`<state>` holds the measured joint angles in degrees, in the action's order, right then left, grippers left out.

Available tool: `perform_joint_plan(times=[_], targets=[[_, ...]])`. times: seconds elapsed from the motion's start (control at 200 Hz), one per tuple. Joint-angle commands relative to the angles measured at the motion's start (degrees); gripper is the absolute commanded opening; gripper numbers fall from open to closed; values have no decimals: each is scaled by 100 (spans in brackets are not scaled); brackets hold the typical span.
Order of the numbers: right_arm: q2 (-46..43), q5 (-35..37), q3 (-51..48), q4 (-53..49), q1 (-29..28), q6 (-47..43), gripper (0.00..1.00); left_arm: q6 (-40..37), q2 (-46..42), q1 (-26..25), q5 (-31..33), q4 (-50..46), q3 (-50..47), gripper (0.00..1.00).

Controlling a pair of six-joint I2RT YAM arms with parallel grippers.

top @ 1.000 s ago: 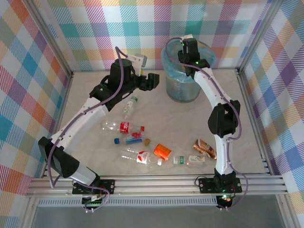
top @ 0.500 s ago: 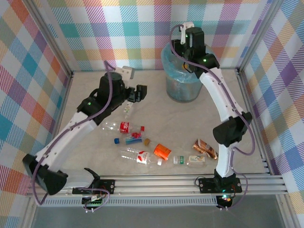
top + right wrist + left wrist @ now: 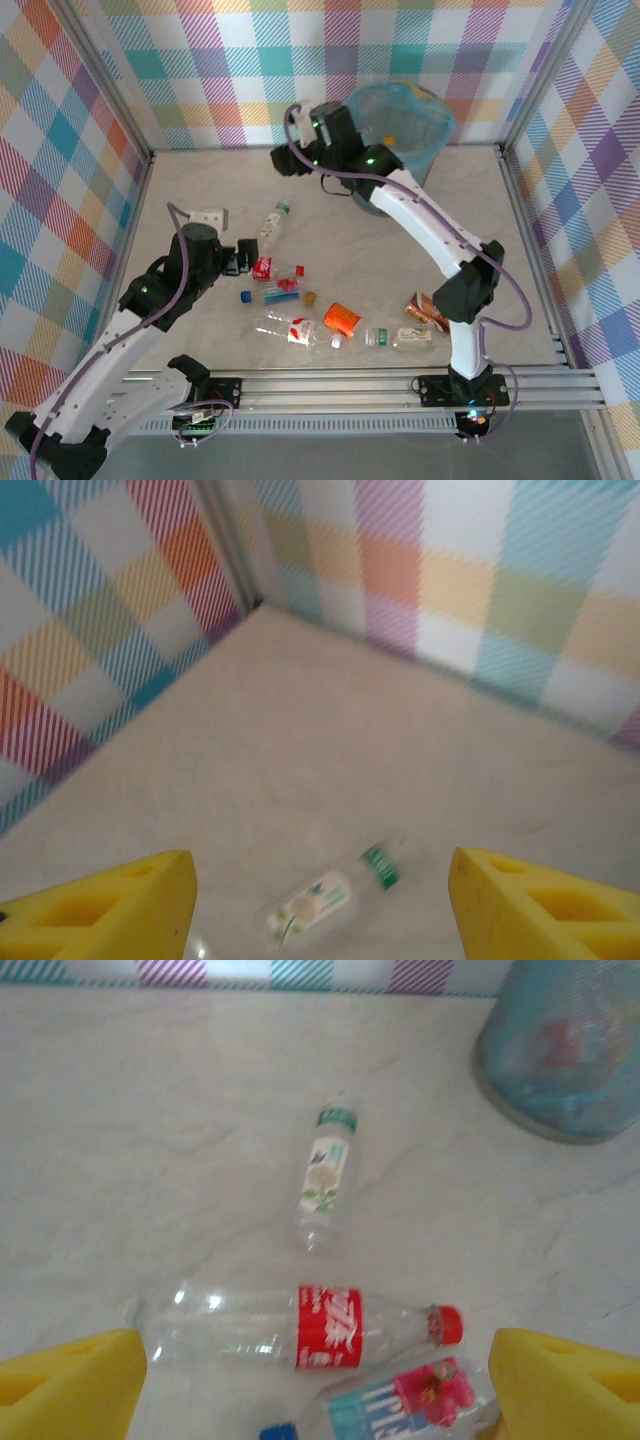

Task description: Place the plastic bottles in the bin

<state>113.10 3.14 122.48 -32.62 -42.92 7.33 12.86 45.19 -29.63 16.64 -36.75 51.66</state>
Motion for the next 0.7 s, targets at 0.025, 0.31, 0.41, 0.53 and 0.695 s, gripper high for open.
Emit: perform_joint_plan(times=[0.025,0.31,0.41,0.53,0.695], targets=[[294,-913,-384,-1,-173,124,67,653,-539,97,356,-414,-457,89],[1963,-1640,1159,-1459,-735,-1243,71,2041,-1295,149,1251,-980,-1335,88],[2477,-1624,1665,-1668,-938,-1670,75,2469,-1444,237,1511,-1033,-1639,86],[2822,-1503,1805,-1506,-1166,-1863,79,2932,-1471,464,1364,-986,-1866,85],[3172,-1430,1826,-1140,-1333,-1856,84,3464,-1648,725,1218,-1033,-2036,86]])
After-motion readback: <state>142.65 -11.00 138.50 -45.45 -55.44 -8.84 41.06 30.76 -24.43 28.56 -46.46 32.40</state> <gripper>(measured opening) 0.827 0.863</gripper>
